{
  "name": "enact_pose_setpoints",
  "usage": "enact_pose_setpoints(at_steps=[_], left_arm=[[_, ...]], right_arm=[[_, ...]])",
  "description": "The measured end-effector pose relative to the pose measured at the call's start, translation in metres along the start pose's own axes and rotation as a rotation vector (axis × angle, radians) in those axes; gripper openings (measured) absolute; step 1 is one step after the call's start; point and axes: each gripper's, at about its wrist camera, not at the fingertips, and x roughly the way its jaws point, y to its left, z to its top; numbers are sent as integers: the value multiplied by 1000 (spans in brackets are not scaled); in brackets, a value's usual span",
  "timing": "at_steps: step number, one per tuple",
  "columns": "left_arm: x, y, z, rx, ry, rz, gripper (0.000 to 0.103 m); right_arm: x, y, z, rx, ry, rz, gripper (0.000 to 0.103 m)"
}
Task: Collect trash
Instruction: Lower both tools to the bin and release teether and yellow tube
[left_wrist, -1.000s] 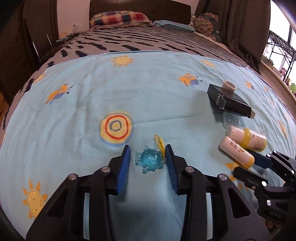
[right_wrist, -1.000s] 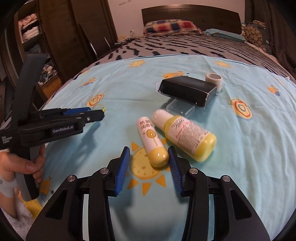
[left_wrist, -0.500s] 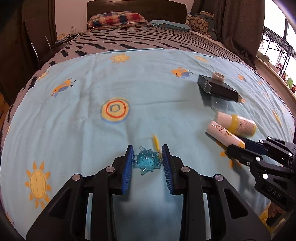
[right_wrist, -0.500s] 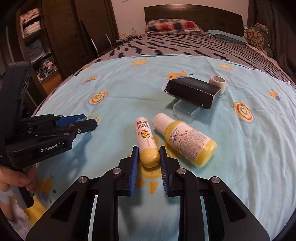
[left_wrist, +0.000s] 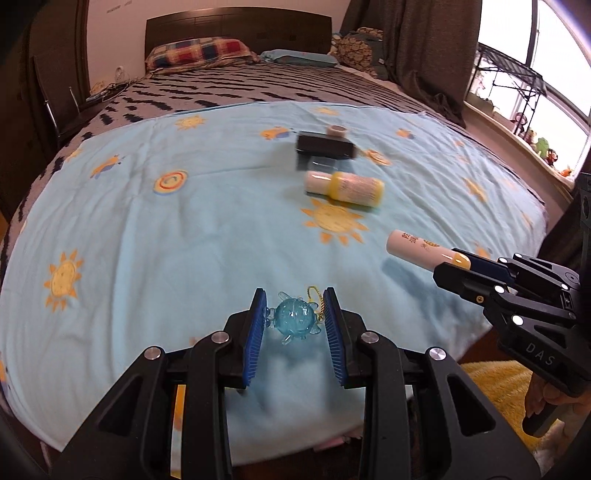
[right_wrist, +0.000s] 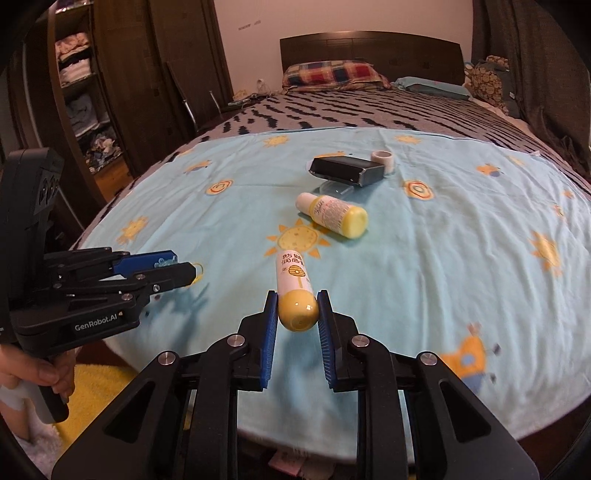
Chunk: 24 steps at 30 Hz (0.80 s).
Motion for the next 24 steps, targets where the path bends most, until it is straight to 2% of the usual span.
enact_pose_setpoints(at_steps=[8,12,16,20,24], left_arm=[[-24,-37,-49,5,-2,-76,30],[-27,-50,-75,11,14,-110,30],[-21,-60,-102,18,42,-144,30],[-1,-67,-129,16,120,-159,30],[22,-70,-153,24,180,-143,30]], right_arm=[[-48,-12,-52,40,32,6,22],[-58,-18,-82,63,75,9,22],[-56,-24,-111,88,134,6,23],[-39,-31,-137,132,203,0,23],[-20,-38,-160,164,258,-23,23]])
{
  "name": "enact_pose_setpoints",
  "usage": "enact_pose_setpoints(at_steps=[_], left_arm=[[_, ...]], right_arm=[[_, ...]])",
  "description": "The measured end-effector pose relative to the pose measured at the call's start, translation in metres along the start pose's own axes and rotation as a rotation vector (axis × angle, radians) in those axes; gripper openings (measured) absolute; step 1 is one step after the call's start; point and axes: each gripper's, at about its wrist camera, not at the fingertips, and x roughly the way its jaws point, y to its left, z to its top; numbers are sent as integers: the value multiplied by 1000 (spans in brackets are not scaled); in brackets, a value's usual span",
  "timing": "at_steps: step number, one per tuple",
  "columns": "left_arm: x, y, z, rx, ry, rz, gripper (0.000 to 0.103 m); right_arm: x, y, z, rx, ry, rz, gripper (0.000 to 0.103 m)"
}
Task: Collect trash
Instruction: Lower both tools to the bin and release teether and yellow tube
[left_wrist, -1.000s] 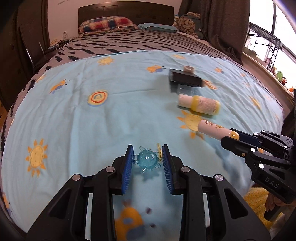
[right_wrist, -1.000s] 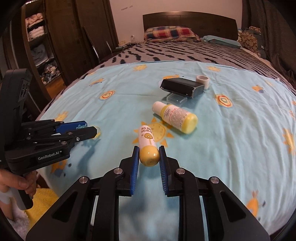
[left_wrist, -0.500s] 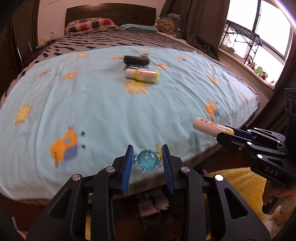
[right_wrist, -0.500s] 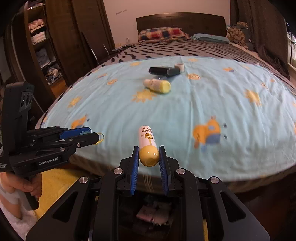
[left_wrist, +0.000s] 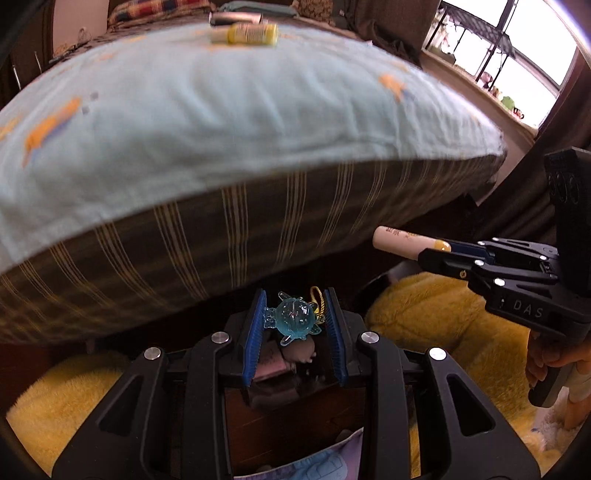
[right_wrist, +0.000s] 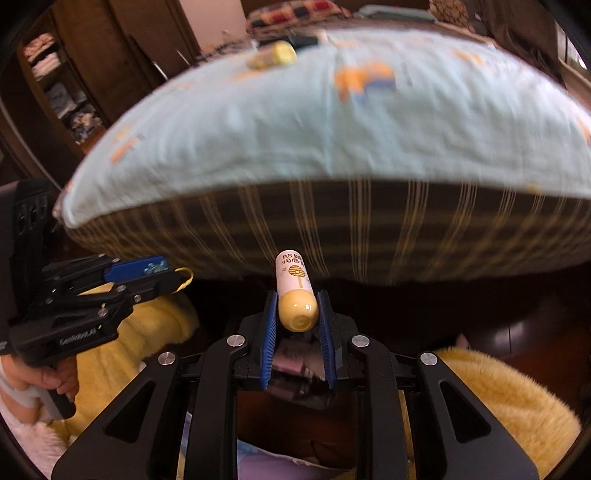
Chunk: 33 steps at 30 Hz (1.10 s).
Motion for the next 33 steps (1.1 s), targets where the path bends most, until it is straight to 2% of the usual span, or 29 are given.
enact_pose_setpoints(at_steps=[8,15,21,26,28,30,31,33], left_arm=[[48,12,-22,-35,82,3,30],[79,14,-28,-34,128,-3,30],[87,16,-33,-46,161,2,30],[92,19,-34,-51,174,6,32],[93,18,-33,-50,177,11,38],[93,19,-33,-46,179,29,45],[89,21,-32,-46,178,35,48],[85,22,-31,-45,174,47,52]], right_arm=[[44,-10,-22,53,72,-16,23],[71,-10,-26,85,110,-6,23],[87,-6,-23,81,141,-9,23],[88,-3,-13,84,129,-22,24],[88,-2,-10,81,123,-33,30],[85,-2,-7,87,108,-47,60],[85,1,-6,88,97,-56,64],[82,2,-4,88,80,-70,67]])
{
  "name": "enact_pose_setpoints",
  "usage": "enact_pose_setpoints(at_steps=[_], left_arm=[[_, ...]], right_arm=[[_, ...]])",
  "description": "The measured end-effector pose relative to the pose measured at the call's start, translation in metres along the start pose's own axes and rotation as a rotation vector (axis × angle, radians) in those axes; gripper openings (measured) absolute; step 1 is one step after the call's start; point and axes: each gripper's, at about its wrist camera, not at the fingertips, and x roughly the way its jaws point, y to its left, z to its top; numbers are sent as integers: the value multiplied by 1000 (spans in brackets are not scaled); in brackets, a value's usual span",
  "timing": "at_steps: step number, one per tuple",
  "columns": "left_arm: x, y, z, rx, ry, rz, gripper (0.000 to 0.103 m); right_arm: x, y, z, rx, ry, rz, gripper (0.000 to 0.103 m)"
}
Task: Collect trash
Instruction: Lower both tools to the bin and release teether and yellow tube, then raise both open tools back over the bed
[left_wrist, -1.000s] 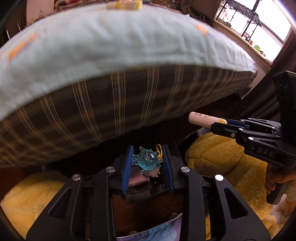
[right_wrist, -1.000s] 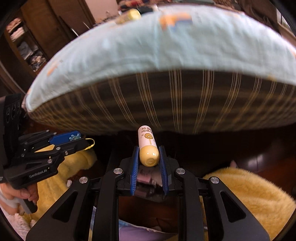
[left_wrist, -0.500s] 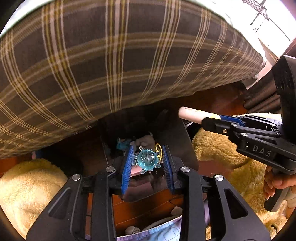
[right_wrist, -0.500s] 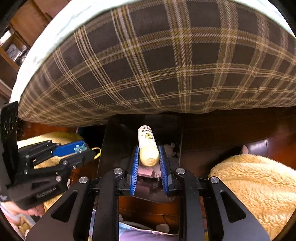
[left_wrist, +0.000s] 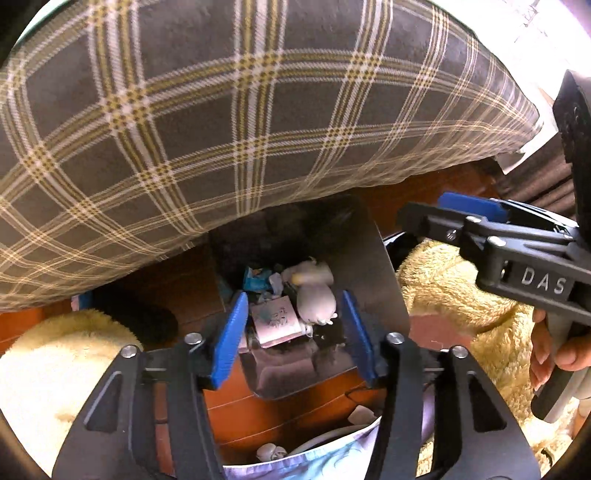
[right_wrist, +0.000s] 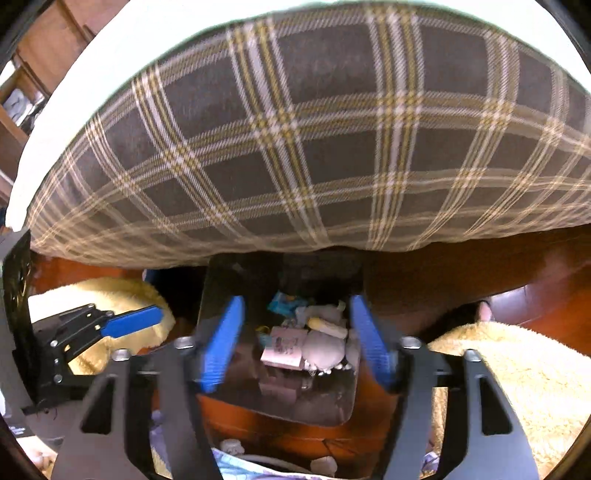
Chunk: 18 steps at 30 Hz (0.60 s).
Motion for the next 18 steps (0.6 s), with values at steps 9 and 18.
enact_pose_setpoints(at_steps=[9,18], left_arm=[[-43,4,11,14,-83,36,88],[-103,6,28,10,-195,11,95]], right_arm=[[-38,-6,17,34,-95,1,93],[-100,5,48,3,-240,18,96]])
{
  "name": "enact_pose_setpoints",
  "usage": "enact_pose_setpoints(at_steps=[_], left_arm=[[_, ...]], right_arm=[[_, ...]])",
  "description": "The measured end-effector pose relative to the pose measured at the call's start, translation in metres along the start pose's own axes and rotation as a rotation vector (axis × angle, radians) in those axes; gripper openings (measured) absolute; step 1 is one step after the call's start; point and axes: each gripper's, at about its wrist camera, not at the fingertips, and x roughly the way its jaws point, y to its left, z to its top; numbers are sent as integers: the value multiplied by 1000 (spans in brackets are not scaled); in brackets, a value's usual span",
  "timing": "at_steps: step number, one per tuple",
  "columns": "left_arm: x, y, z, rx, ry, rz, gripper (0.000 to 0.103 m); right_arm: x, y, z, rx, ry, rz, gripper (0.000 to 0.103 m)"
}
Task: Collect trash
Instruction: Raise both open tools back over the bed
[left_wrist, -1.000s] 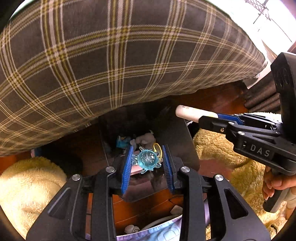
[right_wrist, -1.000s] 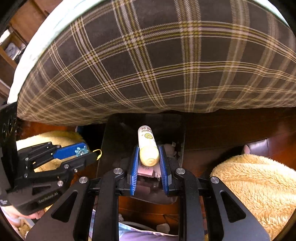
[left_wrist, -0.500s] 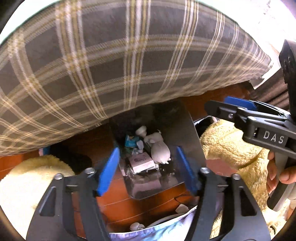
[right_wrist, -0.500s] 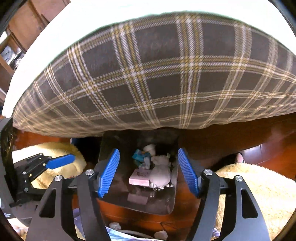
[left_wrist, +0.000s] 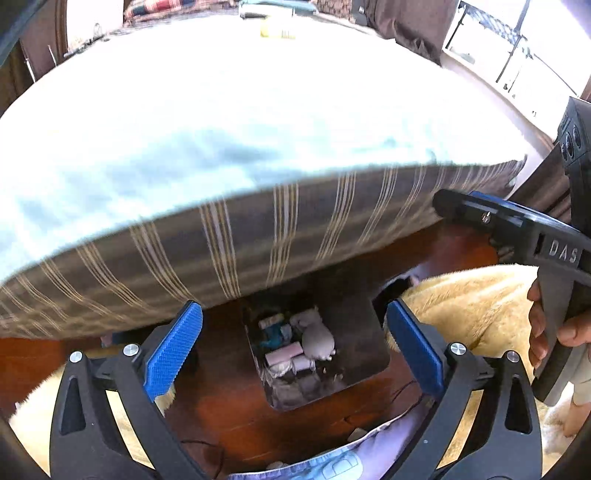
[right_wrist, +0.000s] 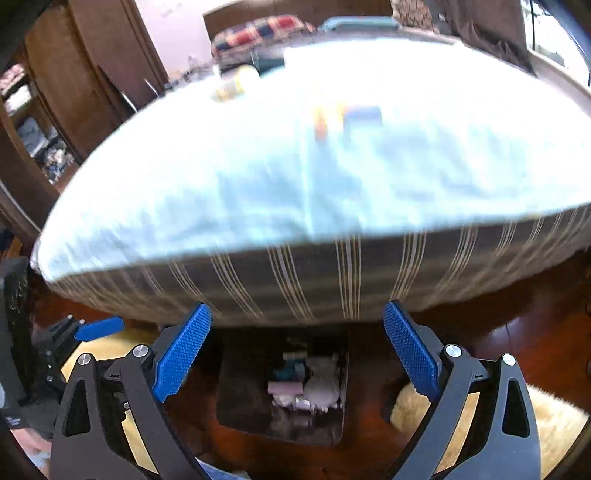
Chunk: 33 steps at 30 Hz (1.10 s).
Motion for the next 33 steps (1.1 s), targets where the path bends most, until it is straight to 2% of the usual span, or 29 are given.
enact_pose_setpoints(at_steps=[5,9,12,21,25,33], left_arm=[[-28,8,20,-6,-78,27,95],[-42,15,41,-1,-128,43,95],[-46,18,58,10,-142,66,95],[-35,45,106,-13,-154,73,95],[-26,53,127,-23,-144,87,95],[-15,59,155,-10,-133,94,95]], right_arm=[[-21,1,32,-20,-77,5,100],[-21,1,58,-2,-83,50,100],[-19,4,78,-20,-110,44,100],[25,30,136,-115,-122,54,100],[58,45,164,-171,-84,43,99],[113,65,198,-250,3,29,78]])
